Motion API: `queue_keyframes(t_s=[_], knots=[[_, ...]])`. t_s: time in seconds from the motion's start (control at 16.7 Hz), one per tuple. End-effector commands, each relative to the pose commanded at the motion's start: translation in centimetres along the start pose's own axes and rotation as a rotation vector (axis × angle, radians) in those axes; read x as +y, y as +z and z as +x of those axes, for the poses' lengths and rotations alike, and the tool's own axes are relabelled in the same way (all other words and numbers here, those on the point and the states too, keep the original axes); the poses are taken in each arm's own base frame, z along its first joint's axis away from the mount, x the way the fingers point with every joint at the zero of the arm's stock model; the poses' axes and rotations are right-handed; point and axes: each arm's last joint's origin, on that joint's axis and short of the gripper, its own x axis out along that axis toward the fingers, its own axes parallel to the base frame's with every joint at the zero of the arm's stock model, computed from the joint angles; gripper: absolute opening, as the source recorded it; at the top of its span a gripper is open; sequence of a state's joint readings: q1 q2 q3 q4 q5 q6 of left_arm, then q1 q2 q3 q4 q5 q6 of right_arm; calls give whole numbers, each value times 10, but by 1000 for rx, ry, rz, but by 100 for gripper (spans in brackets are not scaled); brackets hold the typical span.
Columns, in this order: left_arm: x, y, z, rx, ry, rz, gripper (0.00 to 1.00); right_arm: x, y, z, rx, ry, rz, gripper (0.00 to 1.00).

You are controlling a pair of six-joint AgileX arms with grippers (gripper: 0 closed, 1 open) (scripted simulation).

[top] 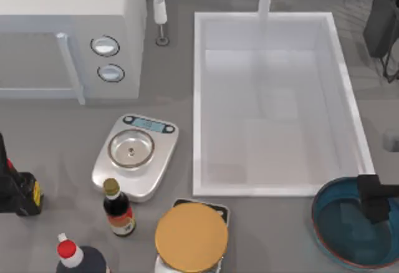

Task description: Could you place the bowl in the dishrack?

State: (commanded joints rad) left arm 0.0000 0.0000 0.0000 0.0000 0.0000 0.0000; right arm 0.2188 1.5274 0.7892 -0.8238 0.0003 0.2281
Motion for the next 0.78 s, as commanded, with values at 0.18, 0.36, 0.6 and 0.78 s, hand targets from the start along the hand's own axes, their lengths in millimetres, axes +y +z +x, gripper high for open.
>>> queue_keyframes(t_s=[0.18, 0.36, 0.6, 0.78], knots=[[0, 0, 0, 0, 0, 0, 100, -1, -3, 15, 9, -2, 0, 100], [0, 0, 0, 0, 0, 0, 100, -1, -4, 15, 9, -2, 0, 100], [0, 0, 0, 0, 0, 0, 100, -1, -4, 15, 9, -2, 0, 77], [0, 0, 0, 0, 0, 0, 100, -1, -4, 15, 9, -2, 0, 55]])
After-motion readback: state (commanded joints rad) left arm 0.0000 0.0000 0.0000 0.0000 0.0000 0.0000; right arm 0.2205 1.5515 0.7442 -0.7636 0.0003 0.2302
